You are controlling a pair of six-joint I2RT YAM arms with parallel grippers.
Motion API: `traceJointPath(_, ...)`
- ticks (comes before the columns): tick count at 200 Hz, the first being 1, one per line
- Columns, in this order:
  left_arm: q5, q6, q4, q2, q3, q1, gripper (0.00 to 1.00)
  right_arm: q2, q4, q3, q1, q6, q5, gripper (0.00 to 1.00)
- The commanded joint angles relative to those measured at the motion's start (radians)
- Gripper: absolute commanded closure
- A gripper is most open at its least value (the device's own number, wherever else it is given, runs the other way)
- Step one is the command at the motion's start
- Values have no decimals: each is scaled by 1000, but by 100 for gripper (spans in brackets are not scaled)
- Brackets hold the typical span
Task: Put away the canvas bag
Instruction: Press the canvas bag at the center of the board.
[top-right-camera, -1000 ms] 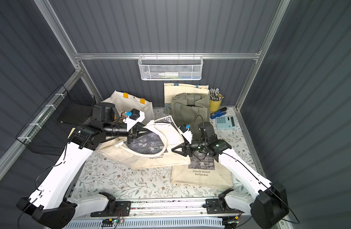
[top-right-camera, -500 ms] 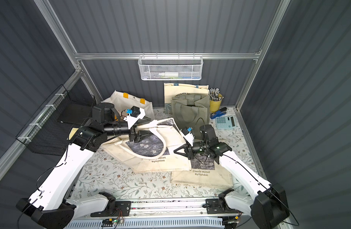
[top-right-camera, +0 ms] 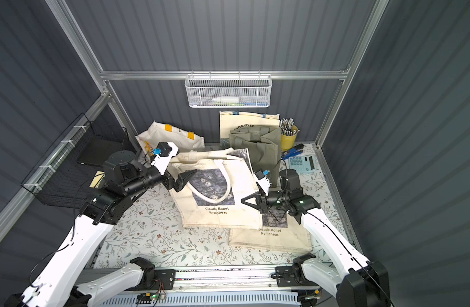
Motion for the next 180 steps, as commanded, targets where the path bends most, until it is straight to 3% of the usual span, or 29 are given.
traceJointPath(1, -106, -97, -59, -43, -21, -4, 1, -24, 36, 71, -20, -22, -60, 100)
traceJointPath(57, -159, -332, -94, -238, -231, -3, 1, -13, 45, 122, -55, 45, -105, 100)
traceJointPath(129, -199, -646, -85, -392, -437, -3, 1, -1, 82, 178, -116, 130, -126, 100)
traceJointPath(152, -171, -679, -32, -440, -520, -3, 0, -13, 109, 192, -126, 140, -146, 100)
traceJointPath(180, -124, -622, -17, -427, -582, -4, 1, -31, 89, 203, -135, 97, -159, 100)
